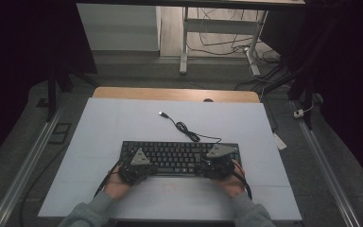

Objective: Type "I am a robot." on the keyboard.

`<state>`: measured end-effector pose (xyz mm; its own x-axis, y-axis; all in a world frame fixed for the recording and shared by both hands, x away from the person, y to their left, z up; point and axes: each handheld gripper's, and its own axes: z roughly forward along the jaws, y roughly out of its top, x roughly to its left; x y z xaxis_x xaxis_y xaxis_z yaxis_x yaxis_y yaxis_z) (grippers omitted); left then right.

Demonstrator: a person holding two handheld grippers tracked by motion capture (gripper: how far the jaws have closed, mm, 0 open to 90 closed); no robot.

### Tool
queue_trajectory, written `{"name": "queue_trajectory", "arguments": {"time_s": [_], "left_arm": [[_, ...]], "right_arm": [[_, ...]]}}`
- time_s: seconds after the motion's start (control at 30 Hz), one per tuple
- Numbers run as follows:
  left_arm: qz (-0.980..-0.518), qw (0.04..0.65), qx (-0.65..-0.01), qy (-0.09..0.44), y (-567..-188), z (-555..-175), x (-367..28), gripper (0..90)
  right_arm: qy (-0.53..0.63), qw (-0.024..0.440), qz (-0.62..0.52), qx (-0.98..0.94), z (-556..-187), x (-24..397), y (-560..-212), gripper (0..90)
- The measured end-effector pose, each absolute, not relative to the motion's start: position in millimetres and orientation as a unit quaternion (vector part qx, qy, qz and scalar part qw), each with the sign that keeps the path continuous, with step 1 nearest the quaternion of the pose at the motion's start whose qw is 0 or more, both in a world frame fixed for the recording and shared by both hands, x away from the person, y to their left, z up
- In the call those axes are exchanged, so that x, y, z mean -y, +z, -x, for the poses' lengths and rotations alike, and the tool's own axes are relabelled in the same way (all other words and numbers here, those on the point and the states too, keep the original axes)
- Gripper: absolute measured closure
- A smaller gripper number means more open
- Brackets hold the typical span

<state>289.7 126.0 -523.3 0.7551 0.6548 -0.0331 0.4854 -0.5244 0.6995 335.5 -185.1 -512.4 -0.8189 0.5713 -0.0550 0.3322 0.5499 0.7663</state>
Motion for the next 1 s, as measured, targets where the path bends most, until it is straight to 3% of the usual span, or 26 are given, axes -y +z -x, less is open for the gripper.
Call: {"name": "queue_trajectory", "arguments": {"time_s": [0.43,0.8,1.0], "left_arm": [[-0.858,0.368,-0.336,0.128,-520.9,-289.2,-128.2,89.0],[-0.815,0.411,-0.381,0.149,-506.9,-293.1,-160.9,88.4],[-0.798,0.415,-0.410,0.151,-508.0,-298.4,-178.0,83.2]], "right_arm": [[0.399,0.153,-0.260,-0.866,-335.3,185.6,-510.9,49.4],[0.398,0.153,-0.259,-0.867,-335.5,185.7,-511.1,49.4],[0.397,0.152,-0.260,-0.867,-335.8,186.0,-511.2,49.4]]}}
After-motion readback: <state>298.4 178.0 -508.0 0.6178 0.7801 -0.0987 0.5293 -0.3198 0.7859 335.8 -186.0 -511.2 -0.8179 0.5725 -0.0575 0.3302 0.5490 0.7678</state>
